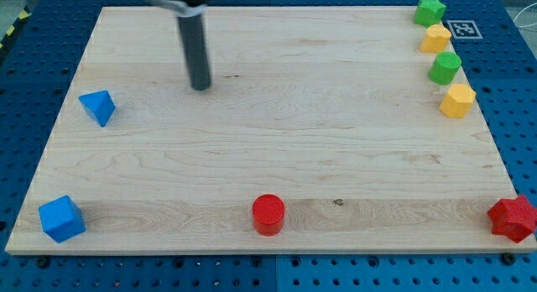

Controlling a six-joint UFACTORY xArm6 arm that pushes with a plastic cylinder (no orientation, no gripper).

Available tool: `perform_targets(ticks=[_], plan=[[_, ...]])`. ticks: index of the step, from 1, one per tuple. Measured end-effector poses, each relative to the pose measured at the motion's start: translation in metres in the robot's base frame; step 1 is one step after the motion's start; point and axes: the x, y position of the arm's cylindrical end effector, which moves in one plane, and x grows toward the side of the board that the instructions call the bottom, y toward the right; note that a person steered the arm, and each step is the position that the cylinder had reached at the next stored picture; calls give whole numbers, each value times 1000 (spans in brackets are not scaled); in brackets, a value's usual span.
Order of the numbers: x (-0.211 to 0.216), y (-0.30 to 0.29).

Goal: Push the blue triangle towards the bottom of yellow hexagon

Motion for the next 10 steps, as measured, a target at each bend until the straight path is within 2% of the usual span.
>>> perform_targets(ticks=[2, 3, 6, 9, 10], plan=[[-9, -131], [-2, -159], [32, -146], [45, -91], [56, -102]])
